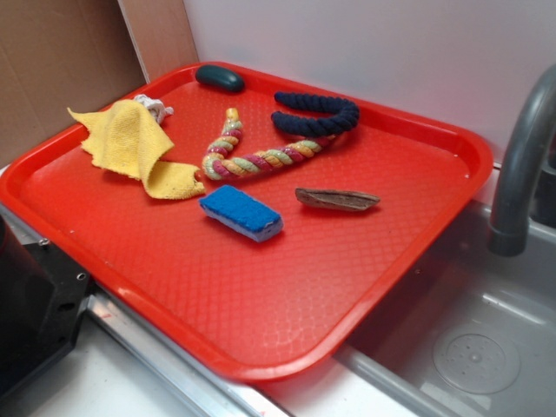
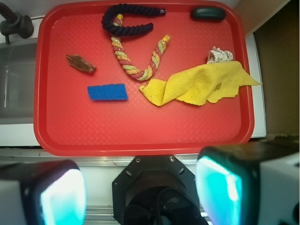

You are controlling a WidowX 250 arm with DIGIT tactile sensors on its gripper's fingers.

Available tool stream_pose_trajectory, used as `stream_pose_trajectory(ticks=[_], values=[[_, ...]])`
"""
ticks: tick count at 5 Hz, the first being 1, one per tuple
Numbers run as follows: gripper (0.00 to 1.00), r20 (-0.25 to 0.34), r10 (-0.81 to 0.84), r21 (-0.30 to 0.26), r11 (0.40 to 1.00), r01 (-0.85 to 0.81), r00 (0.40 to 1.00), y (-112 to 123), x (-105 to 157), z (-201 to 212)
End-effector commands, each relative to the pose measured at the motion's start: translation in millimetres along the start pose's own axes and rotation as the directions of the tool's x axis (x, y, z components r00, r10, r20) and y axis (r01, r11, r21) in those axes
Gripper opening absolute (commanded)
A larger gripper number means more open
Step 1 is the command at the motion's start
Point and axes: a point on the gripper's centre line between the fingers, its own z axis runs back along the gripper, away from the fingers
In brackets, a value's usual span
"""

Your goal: Grab the blue sponge.

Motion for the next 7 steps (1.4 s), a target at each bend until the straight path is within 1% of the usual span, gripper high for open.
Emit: stream_pose_trajectory(ticks=[1, 2, 3, 4, 5, 6, 7], values=[[1.00, 0.000, 0.000, 0.000, 1.000, 0.000, 1.000, 0.0, 0.0, 0.0], [1.00, -0.052, -0.254, 0.060, 0.965, 0.257, 0.966, -29.3, 29.9, -54.5], [1.00, -0.022, -0.485, 0.042, 0.873, 0.486, 0.874, -55.3, 43.6, -98.3], [1.00, 0.001, -0.687, 0.034, 0.726, 0.686, 0.727, -69.3, 48.4, -131.1], [1.00, 0.040, -0.831, 0.001, 0.555, 0.832, 0.554, -67.0, 50.0, -158.8], [1.00, 0.041, -0.874, -0.034, 0.483, 0.875, 0.484, -59.8, 62.6, -178.2], [1.00, 0.032, -0.891, -0.062, 0.450, 0.891, 0.453, -61.6, 64.2, -202.0]])
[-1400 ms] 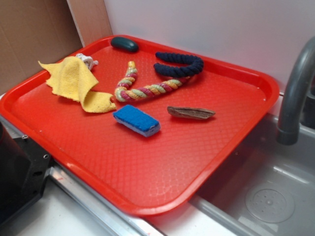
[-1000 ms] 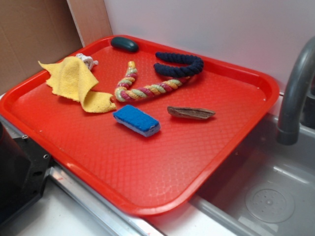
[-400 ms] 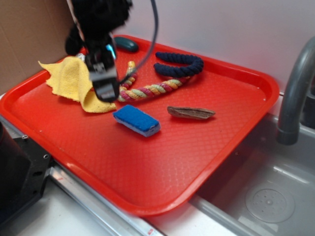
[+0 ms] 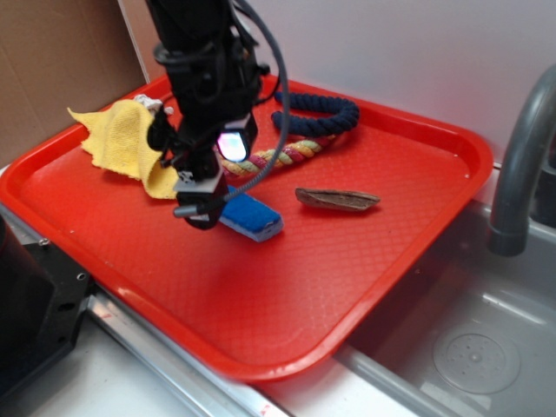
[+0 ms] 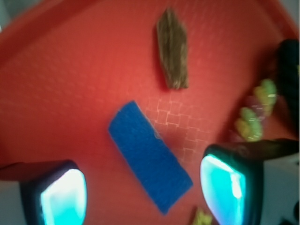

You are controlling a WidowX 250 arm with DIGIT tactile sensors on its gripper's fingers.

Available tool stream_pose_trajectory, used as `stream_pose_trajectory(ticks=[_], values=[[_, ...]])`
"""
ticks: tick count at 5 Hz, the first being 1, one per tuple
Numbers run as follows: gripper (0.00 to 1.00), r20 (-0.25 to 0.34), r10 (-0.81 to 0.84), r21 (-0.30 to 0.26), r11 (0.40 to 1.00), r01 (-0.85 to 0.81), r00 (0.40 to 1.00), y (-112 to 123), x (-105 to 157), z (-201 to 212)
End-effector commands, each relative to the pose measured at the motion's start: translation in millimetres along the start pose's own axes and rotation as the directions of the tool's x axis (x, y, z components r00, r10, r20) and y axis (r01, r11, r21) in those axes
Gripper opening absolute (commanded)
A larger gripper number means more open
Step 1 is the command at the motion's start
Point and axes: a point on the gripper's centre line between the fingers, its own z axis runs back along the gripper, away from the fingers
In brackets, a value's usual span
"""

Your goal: Grab the blue sponge.

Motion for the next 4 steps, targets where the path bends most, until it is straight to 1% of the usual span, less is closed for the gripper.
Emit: stream_pose_trajectory(ticks=[1, 2, 3, 4], values=[[1.00, -0.037, -0.076, -0.037, 0.997, 0.075, 0.996, -10.7, 16.2, -48.1], [0.00, -0.035, -0.050, -0.030, 0.998, 0.049, 0.998, -16.9, 13.2, -47.5], [0.00, -0.010, 0.013, 0.019, 1.000, -0.013, 1.000, -16.8, 5.2, -23.9], [0.00, 0.015, 0.258, 0.059, 0.964, -0.258, 0.966, -12.5, -19.3, 27.5]])
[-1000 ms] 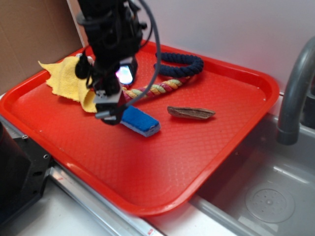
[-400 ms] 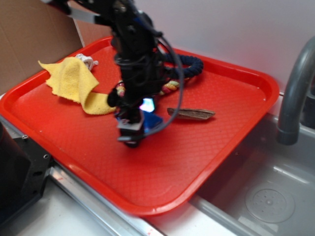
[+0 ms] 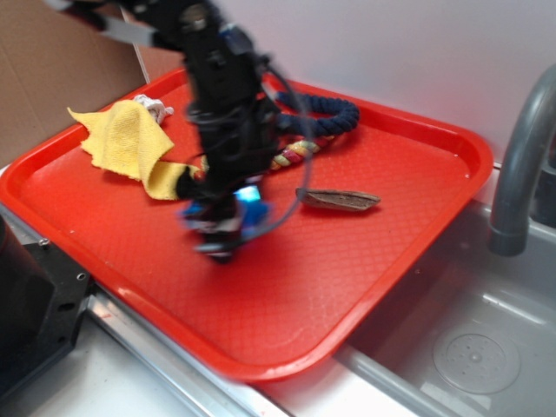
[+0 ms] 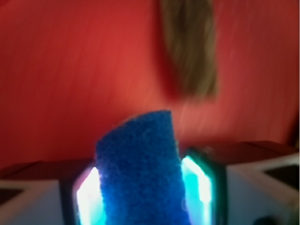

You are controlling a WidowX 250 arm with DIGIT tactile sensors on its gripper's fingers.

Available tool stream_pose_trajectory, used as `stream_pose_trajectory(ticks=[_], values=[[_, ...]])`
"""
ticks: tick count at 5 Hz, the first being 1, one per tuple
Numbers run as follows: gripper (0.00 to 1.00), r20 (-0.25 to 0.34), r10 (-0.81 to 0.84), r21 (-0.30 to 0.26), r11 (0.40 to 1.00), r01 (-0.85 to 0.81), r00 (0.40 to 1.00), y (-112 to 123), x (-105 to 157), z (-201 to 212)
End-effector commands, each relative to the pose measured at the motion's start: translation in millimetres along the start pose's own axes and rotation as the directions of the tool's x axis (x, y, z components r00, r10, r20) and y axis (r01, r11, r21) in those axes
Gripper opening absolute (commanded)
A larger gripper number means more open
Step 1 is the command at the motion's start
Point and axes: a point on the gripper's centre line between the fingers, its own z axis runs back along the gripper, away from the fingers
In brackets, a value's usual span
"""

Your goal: Grab the blue sponge.

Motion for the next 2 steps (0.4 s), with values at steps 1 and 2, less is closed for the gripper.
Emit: stream_pose_trajectory(ticks=[1, 2], values=[[0.00, -0.023, 0.453, 0.116, 0.887, -0.448, 0.891, -5.7, -33.4, 109.2], [0.00, 0.044, 0.658, 0.093, 0.747, -0.659, 0.752, -27.2, -34.5, 158.5]])
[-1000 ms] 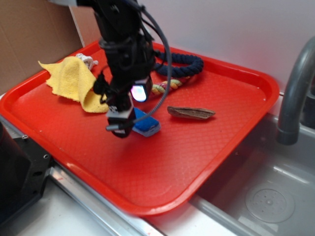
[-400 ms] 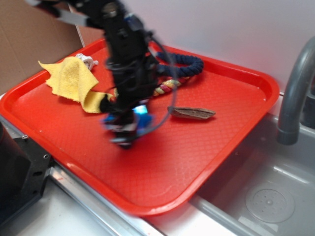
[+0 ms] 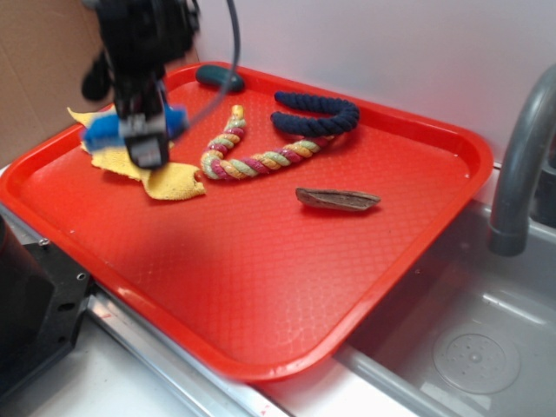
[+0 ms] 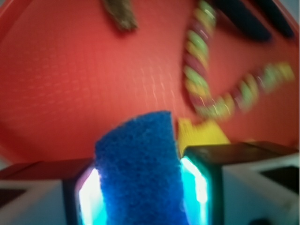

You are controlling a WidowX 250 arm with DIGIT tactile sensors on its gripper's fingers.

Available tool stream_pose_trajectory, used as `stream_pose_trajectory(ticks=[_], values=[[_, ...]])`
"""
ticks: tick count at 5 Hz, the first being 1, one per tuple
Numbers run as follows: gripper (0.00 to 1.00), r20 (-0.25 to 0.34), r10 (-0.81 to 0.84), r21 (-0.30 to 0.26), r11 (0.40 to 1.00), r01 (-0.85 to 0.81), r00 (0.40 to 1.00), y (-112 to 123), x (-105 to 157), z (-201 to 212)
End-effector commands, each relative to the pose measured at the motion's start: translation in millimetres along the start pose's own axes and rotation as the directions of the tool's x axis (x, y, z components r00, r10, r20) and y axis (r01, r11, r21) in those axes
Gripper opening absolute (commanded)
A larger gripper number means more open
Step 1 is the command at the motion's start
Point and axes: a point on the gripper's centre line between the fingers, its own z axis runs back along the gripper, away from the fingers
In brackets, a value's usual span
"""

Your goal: Grab the blue sponge.

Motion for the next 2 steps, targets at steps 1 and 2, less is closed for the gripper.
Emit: stream_pose_trajectory(ticks=[1, 2], values=[[0.00, 0.079, 0.459, -0.058, 0.888, -0.456, 0.885, -29.9, -3.5, 111.9], [0.00, 0.035, 0.624, -0.069, 0.781, -0.621, 0.781, -18.9, 1.0, 121.7]])
